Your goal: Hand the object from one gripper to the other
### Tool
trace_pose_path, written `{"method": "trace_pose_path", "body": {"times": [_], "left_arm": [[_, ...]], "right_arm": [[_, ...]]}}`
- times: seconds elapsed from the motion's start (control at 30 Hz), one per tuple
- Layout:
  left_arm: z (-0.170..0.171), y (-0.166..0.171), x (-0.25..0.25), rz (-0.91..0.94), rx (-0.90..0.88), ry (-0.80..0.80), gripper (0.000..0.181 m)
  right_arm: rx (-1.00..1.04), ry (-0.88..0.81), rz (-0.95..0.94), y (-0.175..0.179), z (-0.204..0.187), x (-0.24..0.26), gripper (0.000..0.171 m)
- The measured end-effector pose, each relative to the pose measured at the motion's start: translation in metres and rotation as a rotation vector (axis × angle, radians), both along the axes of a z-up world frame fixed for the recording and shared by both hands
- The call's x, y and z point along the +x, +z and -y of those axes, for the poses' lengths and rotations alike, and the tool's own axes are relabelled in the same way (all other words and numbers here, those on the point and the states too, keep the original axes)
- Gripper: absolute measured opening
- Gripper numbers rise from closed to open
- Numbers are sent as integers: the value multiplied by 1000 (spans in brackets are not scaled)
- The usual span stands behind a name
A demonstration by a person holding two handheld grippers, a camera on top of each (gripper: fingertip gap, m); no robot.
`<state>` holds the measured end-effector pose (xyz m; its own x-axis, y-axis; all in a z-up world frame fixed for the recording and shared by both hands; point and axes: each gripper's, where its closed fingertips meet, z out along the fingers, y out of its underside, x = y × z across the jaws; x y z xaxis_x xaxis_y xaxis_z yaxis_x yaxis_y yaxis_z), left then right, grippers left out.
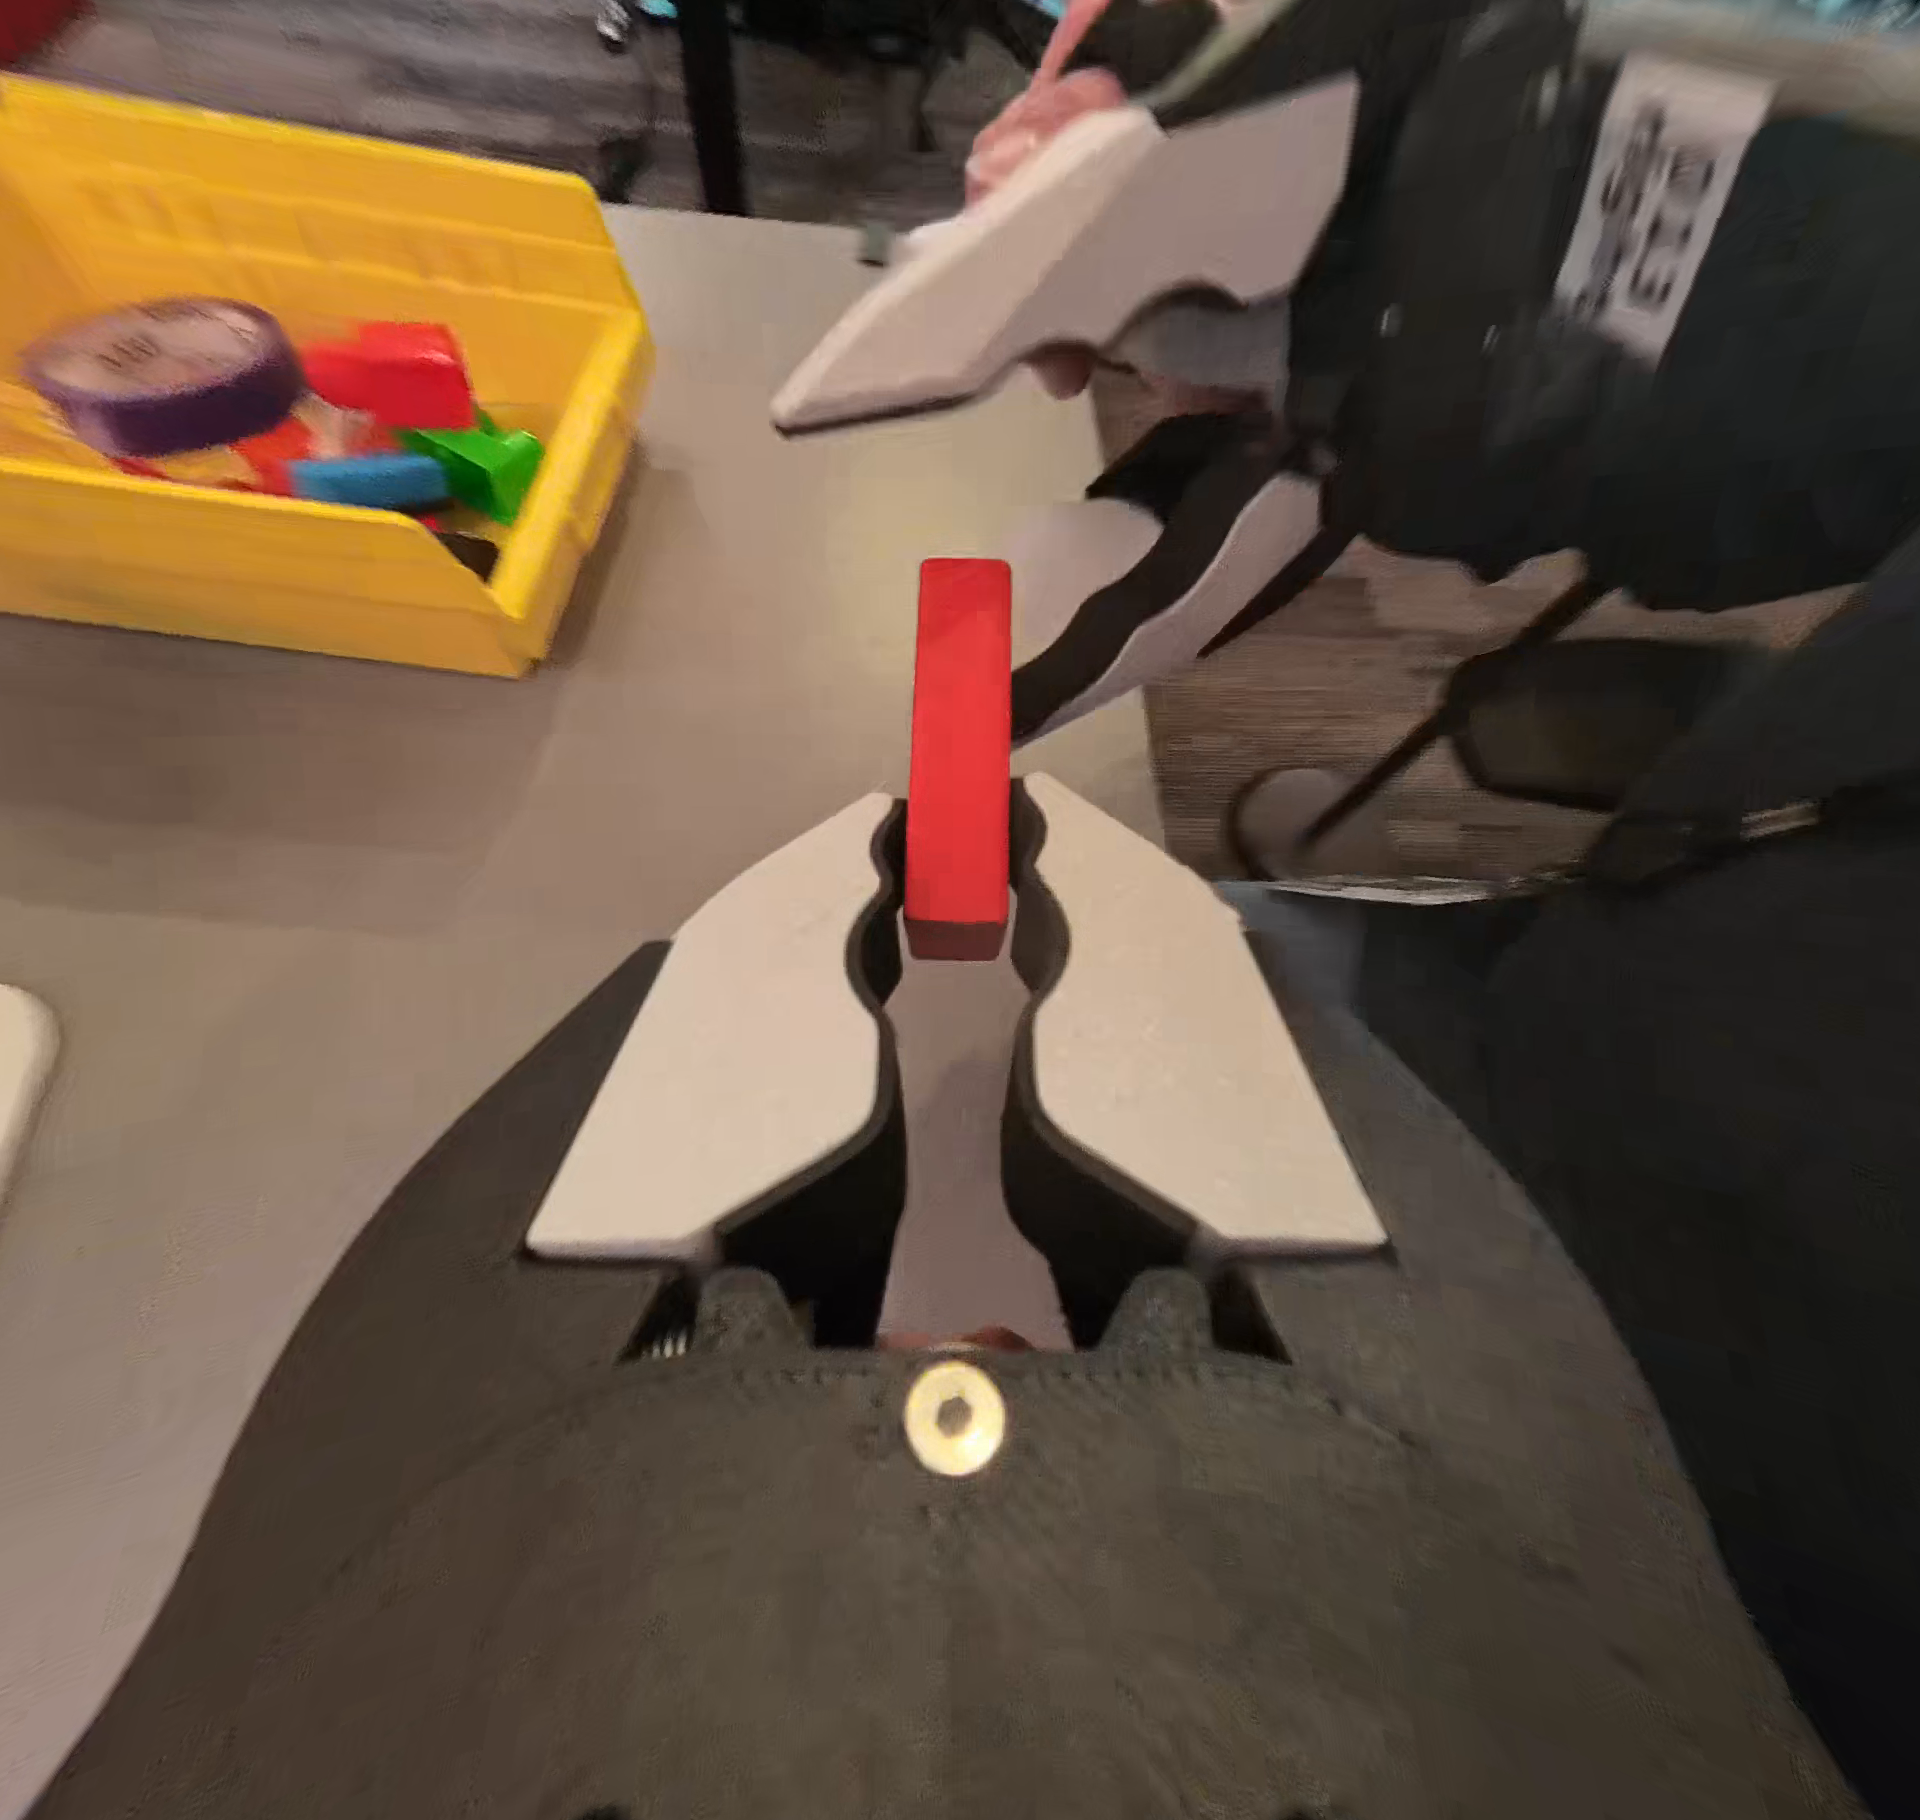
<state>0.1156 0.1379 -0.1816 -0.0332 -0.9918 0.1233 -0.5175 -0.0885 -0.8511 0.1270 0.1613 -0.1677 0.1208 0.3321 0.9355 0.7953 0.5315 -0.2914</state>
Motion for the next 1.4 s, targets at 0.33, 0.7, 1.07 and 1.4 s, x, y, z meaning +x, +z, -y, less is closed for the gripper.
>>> {"method": "trace_pose_path", "body": {"times": [0.33, 0.7, 1.07, 1.4], "left_arm": [[5, -9, 4, 20, -369, 30, 17], [-2, -10, 2, 52, -97, 67, 38], [-20, 13, -2, 188, 467, 181, 72], [-9, 29, 21, 445, 227, 201, 53]], "right_arm": [[162, -96, 179, -16, -10, -5, 34], [-192, -95, 36, -37, -15, 5, 34], [-825, 130, -531, -39, -1, -10, 34], [-1002, 407, -1117, -21, 5, -28, 34]]}}
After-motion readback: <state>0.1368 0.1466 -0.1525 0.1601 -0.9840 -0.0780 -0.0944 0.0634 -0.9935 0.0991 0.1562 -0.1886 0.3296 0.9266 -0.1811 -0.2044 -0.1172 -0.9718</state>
